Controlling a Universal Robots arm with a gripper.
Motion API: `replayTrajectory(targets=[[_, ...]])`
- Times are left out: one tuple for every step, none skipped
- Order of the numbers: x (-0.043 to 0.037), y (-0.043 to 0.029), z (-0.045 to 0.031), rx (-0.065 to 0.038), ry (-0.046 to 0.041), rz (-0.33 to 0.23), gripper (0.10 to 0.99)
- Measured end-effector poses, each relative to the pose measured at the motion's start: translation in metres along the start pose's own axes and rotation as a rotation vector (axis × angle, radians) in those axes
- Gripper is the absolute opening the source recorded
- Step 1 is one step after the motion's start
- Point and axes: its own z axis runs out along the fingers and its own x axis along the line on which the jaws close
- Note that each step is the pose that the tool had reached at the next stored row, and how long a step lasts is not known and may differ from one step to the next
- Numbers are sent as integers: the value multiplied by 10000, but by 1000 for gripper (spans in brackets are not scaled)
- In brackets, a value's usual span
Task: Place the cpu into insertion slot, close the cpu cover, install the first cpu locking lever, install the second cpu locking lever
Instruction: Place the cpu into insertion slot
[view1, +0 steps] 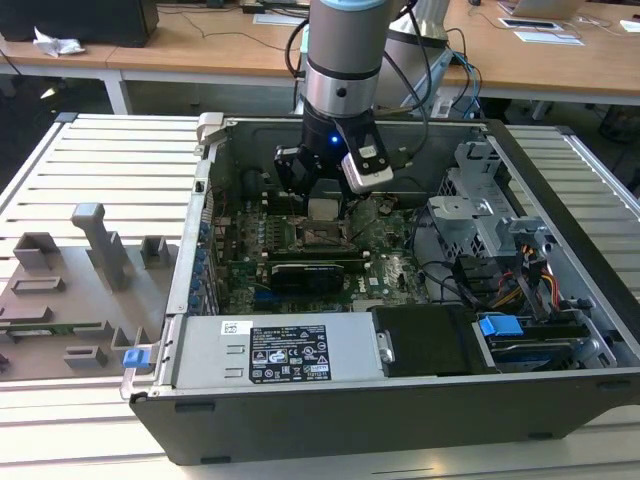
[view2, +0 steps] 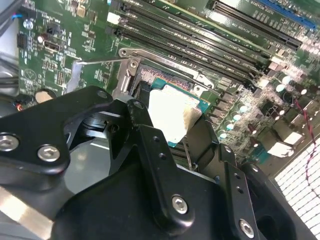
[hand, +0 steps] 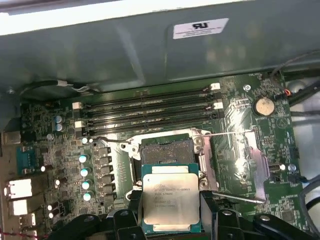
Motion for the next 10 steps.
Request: replayTrajectory(targets=[[0, -1, -1, 12, -9, 123, 541], [0, -1, -1, 15, -14, 215, 541], [0, -1, -1, 15, -20, 323, 541], [0, -1, -1, 13, -26, 412, 541], [0, 0, 0, 9, -34, 537, 541], [-1, 0, 0, 6, -43, 688, 541], [-1, 0, 1, 3, -53, 869, 541], [0, 0, 0, 1, -61, 1005, 541], [-1, 0, 1, -2, -68, 1137, 541], [-1, 0, 1, -4, -78, 1295, 541]])
